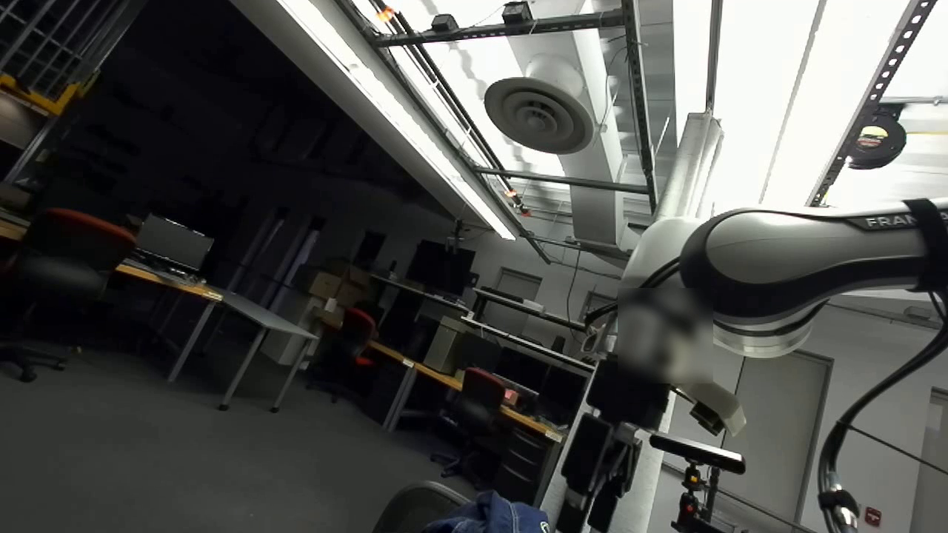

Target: Take the jacket off the back of the chair and put it on the seat

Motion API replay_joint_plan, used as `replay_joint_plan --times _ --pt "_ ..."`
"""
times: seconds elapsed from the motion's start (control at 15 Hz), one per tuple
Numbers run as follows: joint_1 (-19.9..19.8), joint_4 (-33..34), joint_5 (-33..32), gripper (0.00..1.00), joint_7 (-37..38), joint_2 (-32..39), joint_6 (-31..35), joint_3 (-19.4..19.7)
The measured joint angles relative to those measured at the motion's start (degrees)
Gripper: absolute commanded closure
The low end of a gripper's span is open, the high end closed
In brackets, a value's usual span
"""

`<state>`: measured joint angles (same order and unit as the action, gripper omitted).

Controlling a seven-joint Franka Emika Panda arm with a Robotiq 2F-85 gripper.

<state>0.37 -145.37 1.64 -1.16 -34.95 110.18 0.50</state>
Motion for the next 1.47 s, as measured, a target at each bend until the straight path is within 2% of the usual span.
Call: replay_joint_plan --times 0.93,1.47 --pt "-0.3 0.2 0.0 0.0 0.0 0.9 0.4 0.3" --pt "-4.9 3.5 0.0 0.0 3.5 9.2 9.2 1.8"
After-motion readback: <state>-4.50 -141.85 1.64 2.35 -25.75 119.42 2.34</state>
